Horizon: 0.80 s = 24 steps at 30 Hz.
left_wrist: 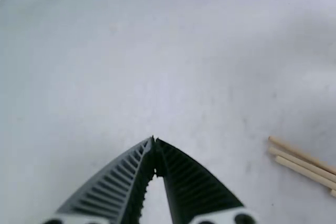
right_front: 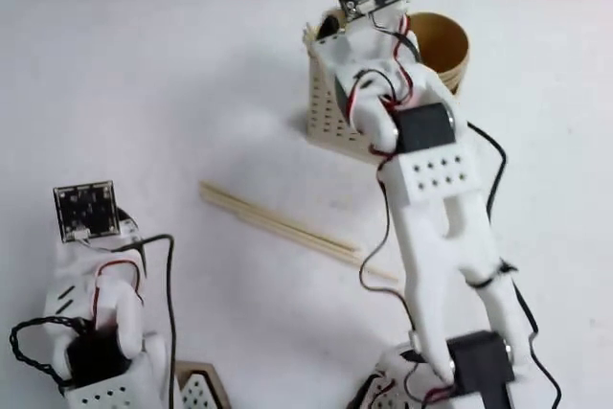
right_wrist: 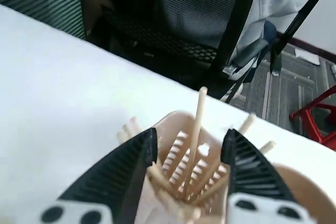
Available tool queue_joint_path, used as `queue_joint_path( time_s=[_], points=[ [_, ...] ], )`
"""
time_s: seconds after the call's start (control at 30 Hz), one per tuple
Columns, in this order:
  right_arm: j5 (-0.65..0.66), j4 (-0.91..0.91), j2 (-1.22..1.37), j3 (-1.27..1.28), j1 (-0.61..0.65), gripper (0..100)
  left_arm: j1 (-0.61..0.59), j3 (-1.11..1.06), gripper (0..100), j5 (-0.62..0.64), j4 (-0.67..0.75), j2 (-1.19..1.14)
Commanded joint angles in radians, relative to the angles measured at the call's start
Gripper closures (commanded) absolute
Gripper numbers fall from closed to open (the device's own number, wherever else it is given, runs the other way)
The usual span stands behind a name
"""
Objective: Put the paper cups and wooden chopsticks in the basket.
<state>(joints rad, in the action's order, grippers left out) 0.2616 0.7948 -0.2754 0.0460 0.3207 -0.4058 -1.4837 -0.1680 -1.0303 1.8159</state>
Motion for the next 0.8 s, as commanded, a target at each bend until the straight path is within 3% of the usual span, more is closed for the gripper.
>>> queue_joint_path(
  time_s=[0.0,0.17,0.33,0.6,0.77],
  points=[
    [0.071,0.183,-0.116,-0.051,0.077,79.3,-0.008,0.003,98,-0.014,0.025,0.008],
    [0.215,0.398,-0.117,-0.037,0.219,79.2,-0.008,0.003,98,-0.014,0.025,0.008],
    [0.235,0.529,-0.05,-0.006,0.302,79.1,-0.008,0.003,98,-0.014,0.025,0.008],
    [0.236,0.544,0.131,0.094,0.371,79.0,-0.008,0.003,98,-0.014,0.025,0.008],
    [0.315,0.518,0.262,0.158,0.433,79.0,-0.008,0.003,98,-0.014,0.025,0.008]
  ],
)
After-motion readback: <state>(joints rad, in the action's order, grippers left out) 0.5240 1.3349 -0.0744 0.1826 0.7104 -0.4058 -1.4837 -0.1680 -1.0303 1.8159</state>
